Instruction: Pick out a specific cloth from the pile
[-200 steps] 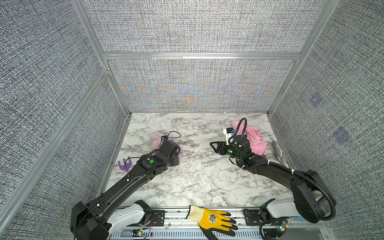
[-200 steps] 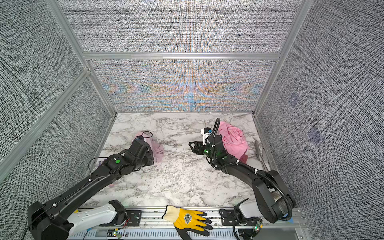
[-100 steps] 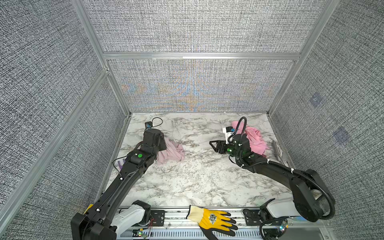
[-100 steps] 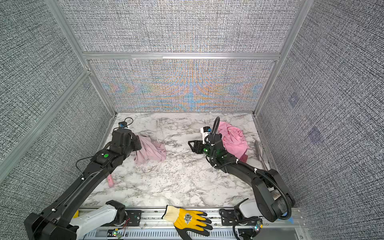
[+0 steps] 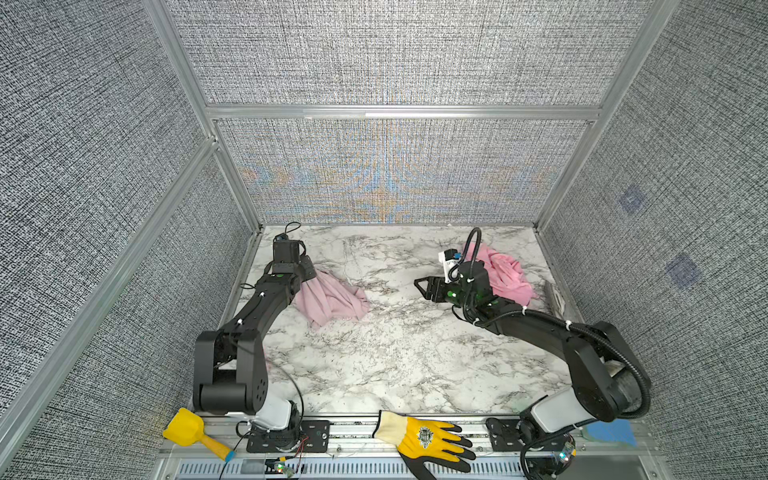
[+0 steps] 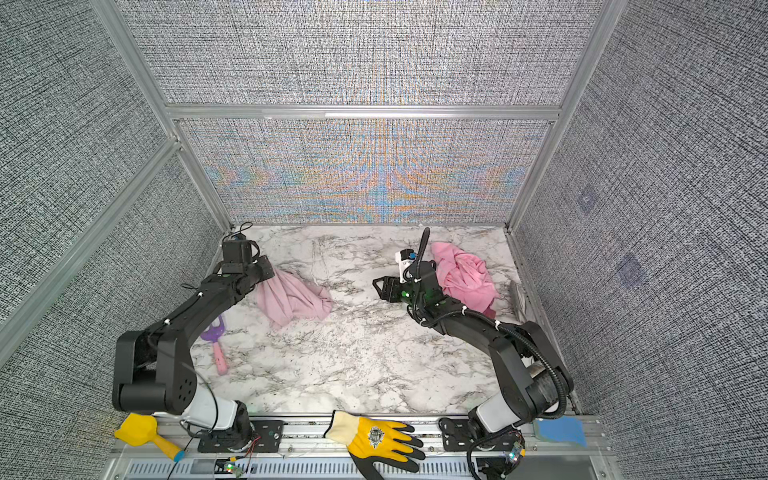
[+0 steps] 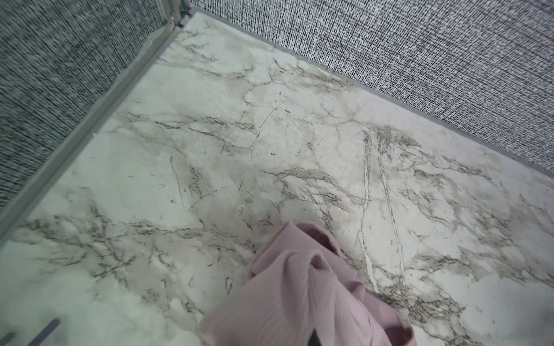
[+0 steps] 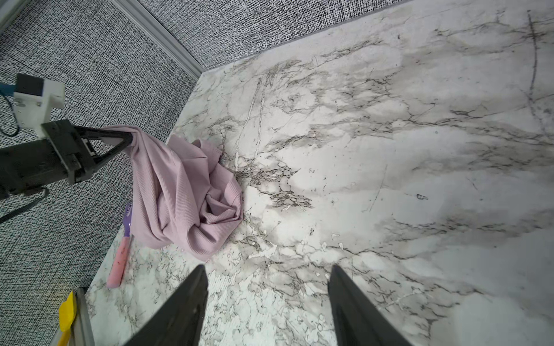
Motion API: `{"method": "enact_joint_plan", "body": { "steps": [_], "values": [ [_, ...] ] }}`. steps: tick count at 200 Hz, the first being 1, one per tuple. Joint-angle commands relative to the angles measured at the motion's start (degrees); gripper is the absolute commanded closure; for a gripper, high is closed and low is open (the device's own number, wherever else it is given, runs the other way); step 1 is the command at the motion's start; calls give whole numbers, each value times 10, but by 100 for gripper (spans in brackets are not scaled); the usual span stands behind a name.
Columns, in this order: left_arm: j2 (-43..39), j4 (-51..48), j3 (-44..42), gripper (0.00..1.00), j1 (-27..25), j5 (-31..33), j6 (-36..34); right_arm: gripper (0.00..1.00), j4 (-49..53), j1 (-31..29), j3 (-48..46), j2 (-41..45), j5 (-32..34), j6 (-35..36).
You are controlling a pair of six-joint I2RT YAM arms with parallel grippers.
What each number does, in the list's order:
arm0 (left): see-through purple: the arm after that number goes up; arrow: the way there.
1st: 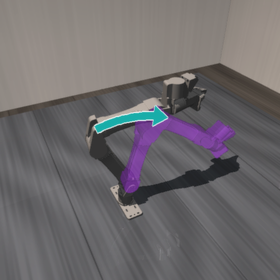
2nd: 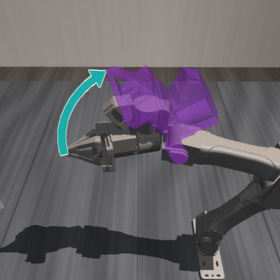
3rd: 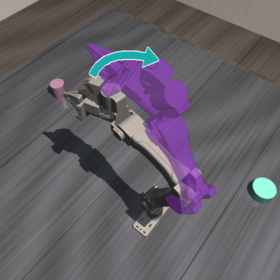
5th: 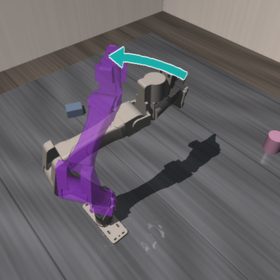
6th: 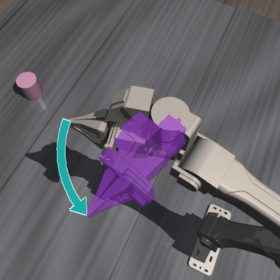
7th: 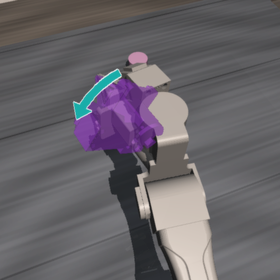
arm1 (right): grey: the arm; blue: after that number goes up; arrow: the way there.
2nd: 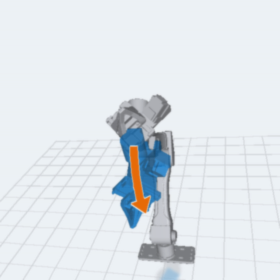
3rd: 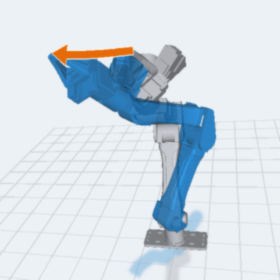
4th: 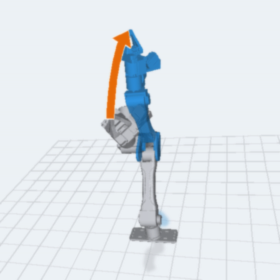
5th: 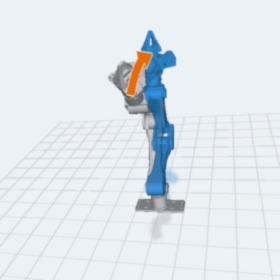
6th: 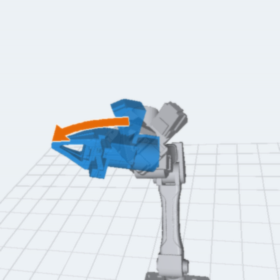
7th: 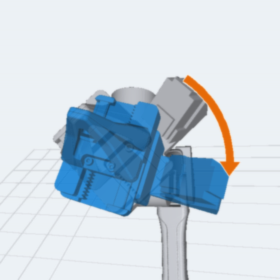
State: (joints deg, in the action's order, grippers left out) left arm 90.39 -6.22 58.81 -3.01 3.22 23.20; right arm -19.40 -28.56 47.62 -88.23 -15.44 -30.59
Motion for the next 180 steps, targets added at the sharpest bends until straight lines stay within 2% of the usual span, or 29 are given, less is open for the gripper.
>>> {"method": "enact_joint_plan", "body": {
  "steps": [1, 53, 65, 76, 86, 140, 157, 180],
  "values": [
    [45, 55, 13, 100, 10, -50, 13, 34, 10, 0, 10, -10, 1, 10],
    [153, 43, 49, 100, 15, -112, 19, 34, 29, 3, 24, -29, 4, 11],
    [157, 53, 39, 78, 16, -122, 22, 34, 36, 3, 27, -26, 4, 13],
    [150, 58, 29, 66, 15, -123, 22, 34, 38, 3, 21, -18, 7, 15],
    [137, 54, 23, 59, 16, -120, 18, 34, 38, 3, 17, -9, 12, 15],
    [-17, 1, -6, 51, 5, -97, 5, 34, 47, 3, -18, 52, 22, 16],
    [-75, -22, -24, 48, -18, -66, 4, 34, 46, 3, -36, 76, 27, 16],
    [-136, -61, -43, 46, -85, -6, -4, 34, 45, 3, -62, 107, 34, 15]
  ]
}}
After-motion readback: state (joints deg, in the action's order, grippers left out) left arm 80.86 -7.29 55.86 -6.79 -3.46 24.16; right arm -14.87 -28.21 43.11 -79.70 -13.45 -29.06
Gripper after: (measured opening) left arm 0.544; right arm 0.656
